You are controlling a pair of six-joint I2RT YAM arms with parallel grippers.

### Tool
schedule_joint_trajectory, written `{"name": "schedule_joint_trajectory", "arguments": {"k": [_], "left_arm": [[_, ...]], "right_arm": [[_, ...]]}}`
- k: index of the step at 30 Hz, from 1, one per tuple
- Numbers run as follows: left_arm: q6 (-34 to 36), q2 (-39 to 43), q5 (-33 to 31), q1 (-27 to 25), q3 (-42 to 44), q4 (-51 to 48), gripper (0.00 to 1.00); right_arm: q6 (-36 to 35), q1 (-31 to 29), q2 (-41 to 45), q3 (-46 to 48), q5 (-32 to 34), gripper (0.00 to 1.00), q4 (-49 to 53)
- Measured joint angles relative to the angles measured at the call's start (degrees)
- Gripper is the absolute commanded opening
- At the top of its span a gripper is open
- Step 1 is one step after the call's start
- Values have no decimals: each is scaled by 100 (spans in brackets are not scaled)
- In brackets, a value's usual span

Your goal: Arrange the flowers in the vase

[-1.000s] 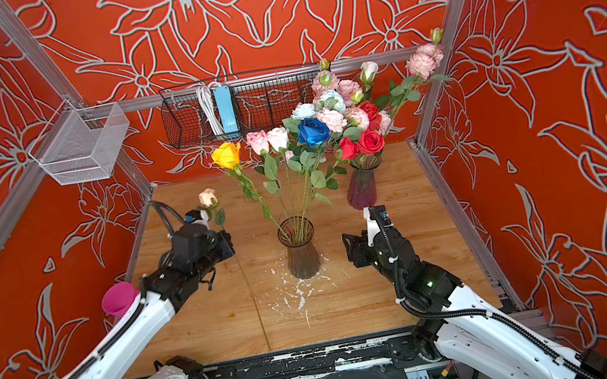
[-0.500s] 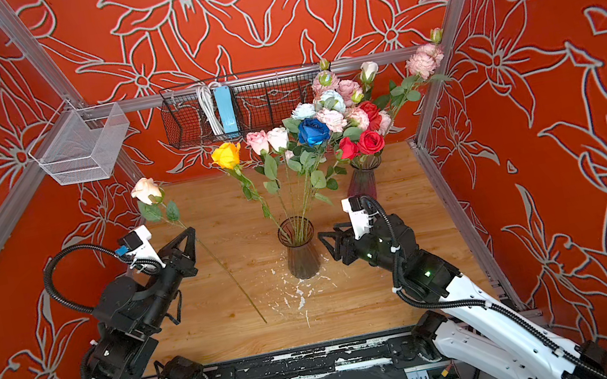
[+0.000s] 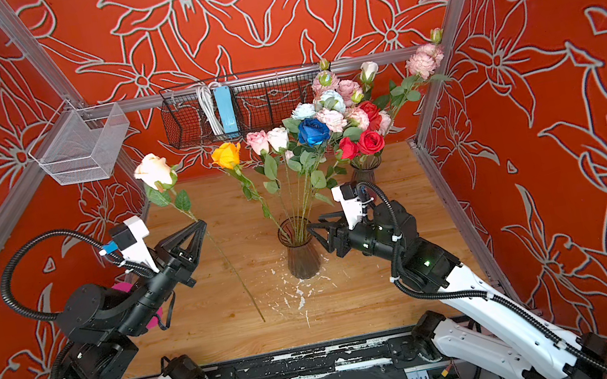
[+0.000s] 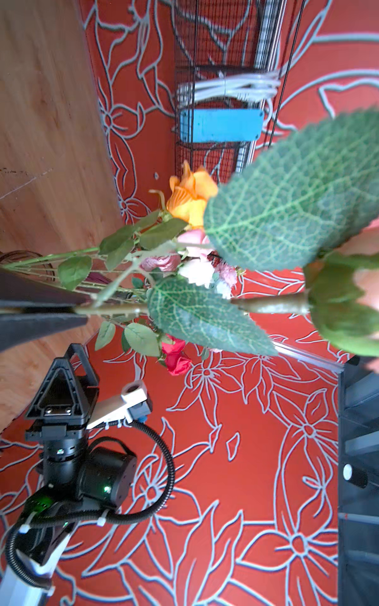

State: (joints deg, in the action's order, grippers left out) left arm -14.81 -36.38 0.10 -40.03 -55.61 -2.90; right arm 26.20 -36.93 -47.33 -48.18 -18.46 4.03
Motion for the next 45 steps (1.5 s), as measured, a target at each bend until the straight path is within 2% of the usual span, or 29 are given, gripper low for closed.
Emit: {"name": "schedule_joint_trajectory", "arguments": {"k": [3, 7, 23, 26, 29, 31, 34, 36, 38, 40, 41, 45], "left_arm": [[153, -404, -81, -391, -105, 111, 0], [229, -973, -111, -660, -315, 345, 0], [127, -2345, 22, -730, -807, 1008, 0], [87, -2444, 59, -730, -815, 1045, 0], [63, -2468, 63, -730, -815, 1071, 0], [63, -2468, 61, -730, -815, 1091, 0], [61, -2470, 13, -730, -815, 1095, 2], [85, -2455, 0, -734, -815, 1095, 15], [164, -2426, -26, -734, -815, 1086, 49], [177, -2310, -101, -732, -815, 1019, 71], [195, -2190, -151, -732, -813, 911, 77], [275, -1331, -542, -734, -758, 505, 80]], "right_arm": [[-4, -61, -52, -166, -2, 54, 11], [-46, -136, -275, -522, -26, 54, 33], [-422, -658, -1150, -1375, -636, 52, 118], [-562, -776, -1355, -1381, -728, 37, 140], [-645, -852, -1517, -1381, -750, 14, 184], [-667, -901, -1543, -1379, -726, 6, 216], [-723, -1023, -1526, -1379, -588, 0, 214], [-772, -1086, -1521, -1381, -463, 0, 219], [-835, -1141, -1521, -1381, -306, 0, 236], [-911, -1187, -1521, -1381, -201, 0, 302], [-951, -1196, -1517, -1386, -136, 0, 341], [-1169, -1217, -1506, -1554, 199, 0, 525]]}}
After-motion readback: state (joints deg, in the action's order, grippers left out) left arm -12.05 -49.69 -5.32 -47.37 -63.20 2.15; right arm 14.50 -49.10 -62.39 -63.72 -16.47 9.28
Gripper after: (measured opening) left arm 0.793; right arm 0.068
